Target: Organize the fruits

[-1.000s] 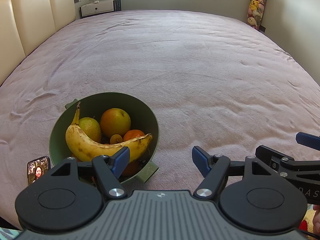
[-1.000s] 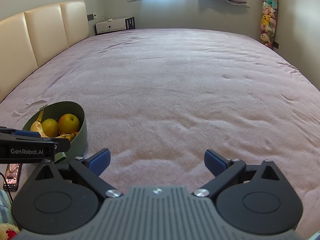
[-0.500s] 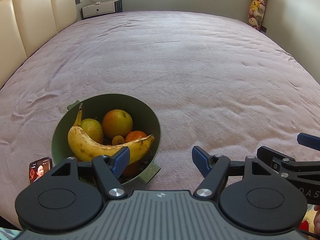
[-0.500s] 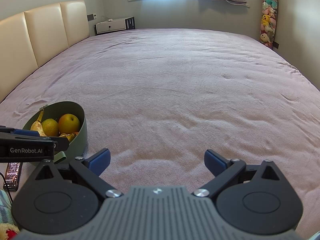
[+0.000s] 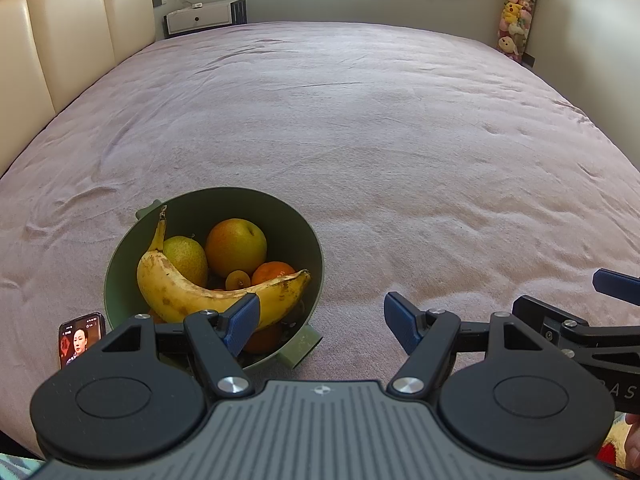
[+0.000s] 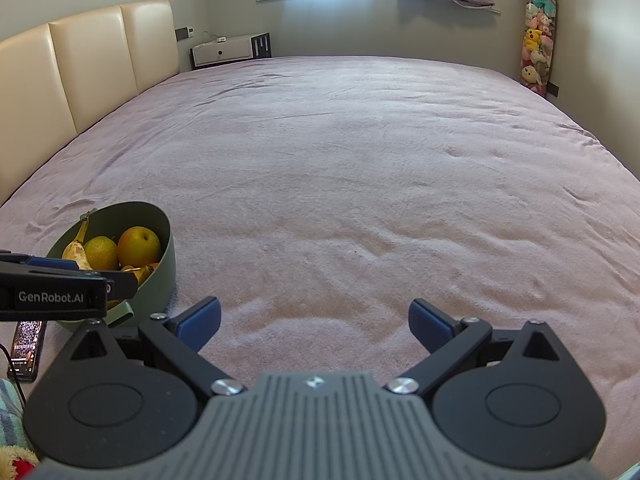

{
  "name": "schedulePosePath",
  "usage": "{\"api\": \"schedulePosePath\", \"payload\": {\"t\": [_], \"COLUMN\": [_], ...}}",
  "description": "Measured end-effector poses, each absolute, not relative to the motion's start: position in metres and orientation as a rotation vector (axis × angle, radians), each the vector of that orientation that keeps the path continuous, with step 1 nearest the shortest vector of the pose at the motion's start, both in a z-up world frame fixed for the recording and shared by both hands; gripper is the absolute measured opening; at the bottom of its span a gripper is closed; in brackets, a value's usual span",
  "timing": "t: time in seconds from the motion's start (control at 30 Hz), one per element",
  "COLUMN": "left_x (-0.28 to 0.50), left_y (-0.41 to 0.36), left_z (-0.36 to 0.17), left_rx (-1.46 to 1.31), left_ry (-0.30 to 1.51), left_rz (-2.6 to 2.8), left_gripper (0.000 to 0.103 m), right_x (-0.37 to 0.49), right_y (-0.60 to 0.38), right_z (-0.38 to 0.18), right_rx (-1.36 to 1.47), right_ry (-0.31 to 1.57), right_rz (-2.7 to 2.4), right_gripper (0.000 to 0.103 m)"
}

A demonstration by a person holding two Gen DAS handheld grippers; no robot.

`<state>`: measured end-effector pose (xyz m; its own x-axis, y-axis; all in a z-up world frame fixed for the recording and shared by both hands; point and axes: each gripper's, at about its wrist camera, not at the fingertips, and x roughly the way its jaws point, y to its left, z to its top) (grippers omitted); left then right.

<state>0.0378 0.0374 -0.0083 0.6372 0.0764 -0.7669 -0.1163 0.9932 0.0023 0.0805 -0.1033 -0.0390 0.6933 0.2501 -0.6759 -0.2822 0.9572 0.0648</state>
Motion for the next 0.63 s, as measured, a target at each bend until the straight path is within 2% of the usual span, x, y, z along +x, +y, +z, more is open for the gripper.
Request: {"api": "schedulePosePath", "payload": {"t": [0.63], "left_x": [0.0358], "left_y": [0.0374], "left_z": [-0.0055], "left_rx": [-0.052], "left_ry": [0.856], "left_rz": [0.109], "left_gripper": [0.083], "right_x": [0.0808], "right_y": [-0.104], "right_z": [-0.0393], "right_rx": [-0.045], "right_ry": [0.749], "right_rz": [0.298], "right_gripper": [0.097]}}
